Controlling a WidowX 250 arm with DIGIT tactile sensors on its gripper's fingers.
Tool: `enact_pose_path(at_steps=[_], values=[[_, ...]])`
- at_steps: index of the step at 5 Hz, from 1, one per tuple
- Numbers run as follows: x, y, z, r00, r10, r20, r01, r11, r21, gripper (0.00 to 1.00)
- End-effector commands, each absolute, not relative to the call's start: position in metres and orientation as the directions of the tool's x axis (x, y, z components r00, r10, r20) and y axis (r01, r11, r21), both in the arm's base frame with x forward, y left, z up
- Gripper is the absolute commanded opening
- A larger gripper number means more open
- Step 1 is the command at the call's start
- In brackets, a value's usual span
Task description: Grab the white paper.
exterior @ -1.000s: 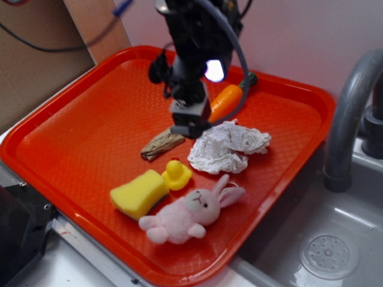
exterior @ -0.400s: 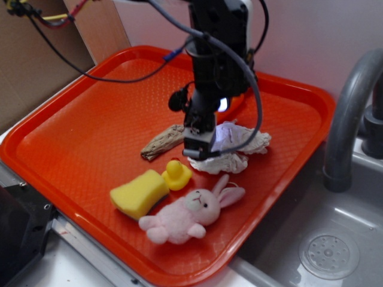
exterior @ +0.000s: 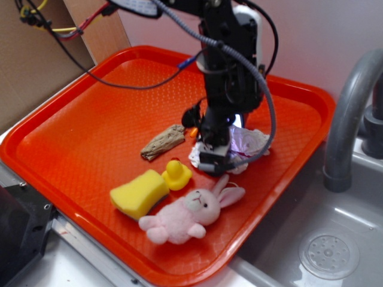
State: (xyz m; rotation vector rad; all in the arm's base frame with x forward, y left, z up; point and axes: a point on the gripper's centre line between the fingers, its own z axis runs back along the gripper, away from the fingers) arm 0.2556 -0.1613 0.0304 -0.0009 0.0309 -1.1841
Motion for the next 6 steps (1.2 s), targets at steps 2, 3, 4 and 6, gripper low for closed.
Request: enact_pose_path(at_steps=[2,3,4,6], values=[[0.248,-0.163,0.052,0.475,-0.879,0.038,0.863,0.474,0.174,0.00],[0.251,-0.160,0.084,0.623,-0.773,0.122,0.728,0.630,0.272,0.00],[0.254,-0.160,0.127,0.746,-0.626,0.227,0.587,0.779,0.220,0.00],[0.241,-0.093,0.209,0.958,-0.222,0.179,0.198,0.970,0.143,0.00]])
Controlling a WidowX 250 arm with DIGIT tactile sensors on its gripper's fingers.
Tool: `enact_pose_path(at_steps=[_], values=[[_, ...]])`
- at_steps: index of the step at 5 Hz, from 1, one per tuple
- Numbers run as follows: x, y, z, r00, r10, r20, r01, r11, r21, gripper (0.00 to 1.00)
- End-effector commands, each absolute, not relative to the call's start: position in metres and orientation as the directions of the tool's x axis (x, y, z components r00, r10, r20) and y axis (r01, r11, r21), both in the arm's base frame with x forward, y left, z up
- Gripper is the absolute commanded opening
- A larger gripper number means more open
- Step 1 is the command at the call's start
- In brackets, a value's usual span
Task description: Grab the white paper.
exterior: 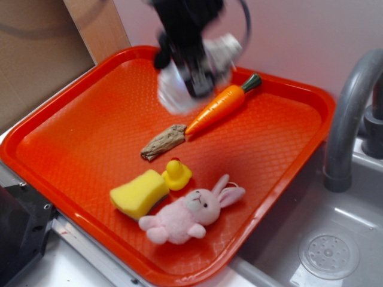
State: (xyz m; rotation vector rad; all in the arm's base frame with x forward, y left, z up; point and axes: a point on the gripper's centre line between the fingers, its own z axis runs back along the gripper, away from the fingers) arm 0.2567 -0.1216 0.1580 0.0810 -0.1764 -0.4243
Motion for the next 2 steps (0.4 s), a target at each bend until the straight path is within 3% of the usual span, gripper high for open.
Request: enact_pose_path(at_steps=[1,2], values=[[0.225,-0.061,0.233,0.973,-0.168,0.155,0.142,0.976,0.166,0.00],[0.212,-0.047,0.232,0.981,-0.110,0.159,0.078,0.978,0.193,0.00]])
